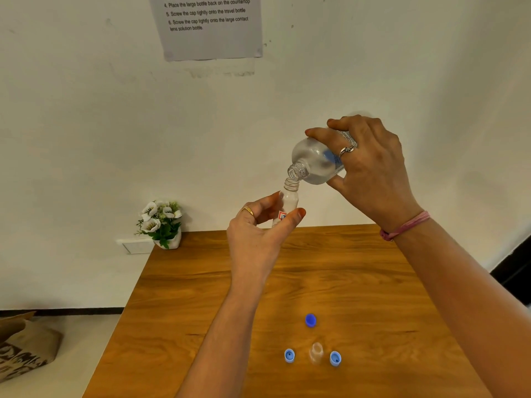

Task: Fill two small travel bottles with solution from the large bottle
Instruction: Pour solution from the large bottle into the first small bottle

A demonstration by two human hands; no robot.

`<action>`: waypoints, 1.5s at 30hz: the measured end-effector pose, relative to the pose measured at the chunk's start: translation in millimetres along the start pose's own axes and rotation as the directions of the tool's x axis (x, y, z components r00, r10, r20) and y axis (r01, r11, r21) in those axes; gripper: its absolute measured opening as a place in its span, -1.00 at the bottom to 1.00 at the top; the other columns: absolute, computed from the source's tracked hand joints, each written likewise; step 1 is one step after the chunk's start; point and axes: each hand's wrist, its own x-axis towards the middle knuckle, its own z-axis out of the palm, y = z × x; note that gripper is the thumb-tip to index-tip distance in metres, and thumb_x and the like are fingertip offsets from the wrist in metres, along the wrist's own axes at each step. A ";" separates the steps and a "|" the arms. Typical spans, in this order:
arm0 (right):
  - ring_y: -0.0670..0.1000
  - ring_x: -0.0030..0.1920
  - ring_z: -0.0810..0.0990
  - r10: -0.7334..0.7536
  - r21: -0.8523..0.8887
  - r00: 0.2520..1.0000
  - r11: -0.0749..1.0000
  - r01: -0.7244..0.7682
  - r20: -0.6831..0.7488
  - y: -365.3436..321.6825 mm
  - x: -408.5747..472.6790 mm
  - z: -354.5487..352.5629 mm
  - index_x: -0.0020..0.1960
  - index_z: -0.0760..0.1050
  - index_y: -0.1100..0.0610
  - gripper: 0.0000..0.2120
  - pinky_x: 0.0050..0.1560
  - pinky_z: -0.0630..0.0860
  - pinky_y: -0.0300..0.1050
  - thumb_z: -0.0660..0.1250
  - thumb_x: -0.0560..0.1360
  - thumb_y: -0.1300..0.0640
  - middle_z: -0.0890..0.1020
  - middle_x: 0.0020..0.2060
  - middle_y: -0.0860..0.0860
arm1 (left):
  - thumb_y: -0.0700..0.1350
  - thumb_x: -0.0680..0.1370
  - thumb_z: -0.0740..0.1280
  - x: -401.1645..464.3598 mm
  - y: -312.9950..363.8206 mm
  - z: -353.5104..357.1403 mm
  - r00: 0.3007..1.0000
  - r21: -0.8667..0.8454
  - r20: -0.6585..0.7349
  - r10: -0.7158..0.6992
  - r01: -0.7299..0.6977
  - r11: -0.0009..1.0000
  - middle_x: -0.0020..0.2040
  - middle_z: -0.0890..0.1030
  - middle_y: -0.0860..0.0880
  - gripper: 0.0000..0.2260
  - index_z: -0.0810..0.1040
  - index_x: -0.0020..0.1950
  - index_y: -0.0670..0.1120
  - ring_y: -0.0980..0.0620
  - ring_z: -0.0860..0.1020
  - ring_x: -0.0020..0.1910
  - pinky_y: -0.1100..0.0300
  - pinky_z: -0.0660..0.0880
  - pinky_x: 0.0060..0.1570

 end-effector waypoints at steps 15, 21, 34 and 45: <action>0.24 0.23 0.46 -0.023 -0.015 1.000 1.000 0.023 -0.018 1.7 4.9 2.8 0.32 0.38 -0.01 -0.47 0.10 0.43 0.23 0.42 0.39 -0.02 0.52 0.21 0.16 | -0.07 0.31 0.57 3.7 -1.3 -2.7 1.000 0.008 -0.015 0.008 -0.007 1.000 -0.10 0.68 0.11 -0.68 0.63 0.03 0.04 0.25 0.61 -0.11 0.44 0.52 -0.19; 0.24 0.23 0.46 -0.017 -0.017 1.000 1.000 0.017 -0.012 0.0 5.5 3.2 0.32 0.38 -0.02 -0.47 0.10 0.44 0.23 0.42 0.39 0.00 0.52 0.21 0.15 | -0.07 0.31 0.57 4.6 -1.7 -1.8 1.000 0.015 -0.024 0.003 -0.003 1.000 -0.08 0.68 0.09 -0.67 0.63 0.04 0.04 0.19 0.62 -0.08 0.35 0.55 -0.11; 0.25 0.22 0.47 -0.019 -0.017 1.000 1.000 0.018 -0.014 -2.2 5.2 1.9 0.31 0.36 -0.02 -0.46 0.09 0.44 0.23 0.45 0.38 0.01 0.52 0.19 0.16 | -0.07 0.31 0.57 6.1 -3.1 -1.4 1.000 0.013 -0.017 0.007 -0.007 1.000 -0.05 0.68 0.08 -0.64 0.64 0.08 -0.01 0.18 0.62 -0.04 0.38 0.54 -0.12; 0.24 0.22 0.47 -0.022 -0.024 1.000 0.999 0.022 -0.008 -3.1 5.3 2.6 0.31 0.36 -0.02 -0.45 0.10 0.44 0.23 0.46 0.38 0.01 0.52 0.20 0.16 | -0.06 0.31 0.57 5.2 -2.8 -3.1 1.000 0.007 -0.018 0.009 -0.009 1.000 -0.06 0.68 0.10 -0.66 0.63 0.05 0.02 0.20 0.62 -0.05 0.39 0.54 -0.13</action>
